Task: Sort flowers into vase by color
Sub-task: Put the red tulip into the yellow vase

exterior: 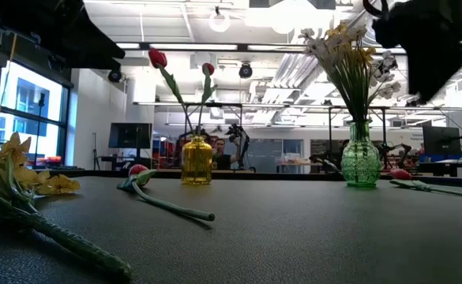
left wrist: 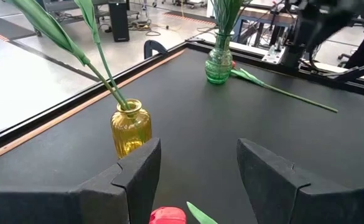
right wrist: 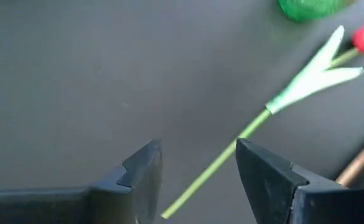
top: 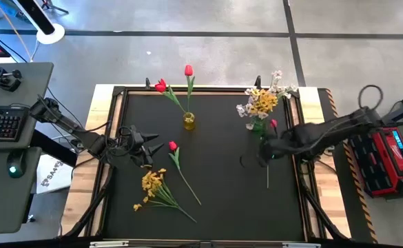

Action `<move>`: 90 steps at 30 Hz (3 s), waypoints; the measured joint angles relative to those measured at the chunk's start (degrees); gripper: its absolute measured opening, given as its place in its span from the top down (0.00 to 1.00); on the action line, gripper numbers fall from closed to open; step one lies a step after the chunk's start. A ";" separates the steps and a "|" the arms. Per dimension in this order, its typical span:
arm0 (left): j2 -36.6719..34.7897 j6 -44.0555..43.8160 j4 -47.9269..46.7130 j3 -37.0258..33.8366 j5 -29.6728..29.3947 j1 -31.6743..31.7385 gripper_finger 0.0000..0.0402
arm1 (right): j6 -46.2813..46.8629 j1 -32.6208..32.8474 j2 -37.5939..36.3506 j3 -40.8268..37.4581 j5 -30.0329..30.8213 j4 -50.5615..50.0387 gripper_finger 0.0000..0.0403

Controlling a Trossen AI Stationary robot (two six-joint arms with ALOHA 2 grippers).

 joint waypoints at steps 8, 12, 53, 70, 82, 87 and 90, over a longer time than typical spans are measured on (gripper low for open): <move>0.00 0.10 -0.44 0.00 1.19 0.00 0.50 | 9.09 6.32 11.82 -0.02 0.23 -5.14 0.53; 0.00 1.53 -0.73 0.00 1.19 0.00 0.50 | 9.32 6.22 15.29 -0.07 0.22 -8.80 0.53; 0.04 0.03 -0.26 0.00 1.08 0.02 0.50 | 8.39 -2.55 2.92 -28.22 1.69 25.52 0.99; 0.04 0.20 -0.28 -0.02 1.09 0.01 0.50 | -14.82 4.06 11.20 -20.61 -5.39 52.44 1.00; 0.04 0.10 -0.29 -0.02 1.10 0.00 0.50 | -16.45 -6.19 31.25 -11.38 -6.23 57.82 0.99; 0.04 0.10 -0.28 -0.02 1.10 0.00 0.50 | -20.99 -7.09 32.26 -4.67 -5.34 46.97 0.91; 0.04 0.11 -0.29 -0.02 1.13 0.00 0.50 | -23.70 -7.23 32.24 -0.85 -2.62 44.03 0.84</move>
